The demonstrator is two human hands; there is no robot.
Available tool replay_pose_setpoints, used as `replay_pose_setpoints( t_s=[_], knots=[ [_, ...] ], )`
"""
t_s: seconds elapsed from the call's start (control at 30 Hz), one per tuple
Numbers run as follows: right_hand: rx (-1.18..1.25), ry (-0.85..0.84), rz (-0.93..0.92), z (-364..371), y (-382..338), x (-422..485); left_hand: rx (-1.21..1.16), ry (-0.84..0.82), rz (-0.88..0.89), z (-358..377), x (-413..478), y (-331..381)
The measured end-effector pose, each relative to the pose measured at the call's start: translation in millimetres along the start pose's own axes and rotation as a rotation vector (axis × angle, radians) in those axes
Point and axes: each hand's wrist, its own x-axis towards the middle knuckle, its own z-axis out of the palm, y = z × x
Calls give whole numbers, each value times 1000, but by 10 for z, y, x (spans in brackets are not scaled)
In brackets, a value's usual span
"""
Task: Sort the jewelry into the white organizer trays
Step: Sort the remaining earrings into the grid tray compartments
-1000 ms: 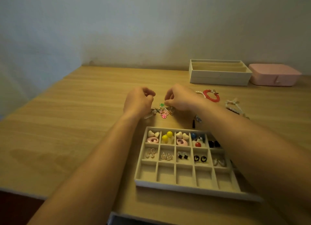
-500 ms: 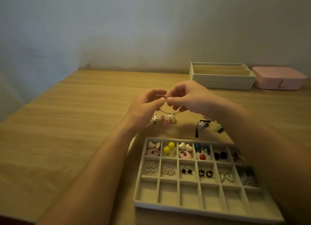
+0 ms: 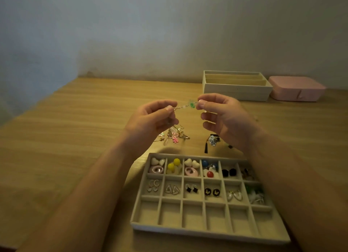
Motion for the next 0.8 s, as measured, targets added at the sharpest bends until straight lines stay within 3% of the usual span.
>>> replay_pose_setpoints(
  t_s=[0.23, 0.43, 0.67, 0.8],
  knots=[
    [-9, 115, 91, -34, 152, 48, 10, 119, -48, -90, 73, -97],
    [333, 189, 105, -7, 149, 71, 69, 134, -97, -111, 101, -149],
    [568, 144, 44, 4, 124, 68, 600, 117, 33, -38, 96, -148],
    [568, 85, 43, 10, 120, 57, 636, 24, 47, 33, 90, -145]
  ],
)
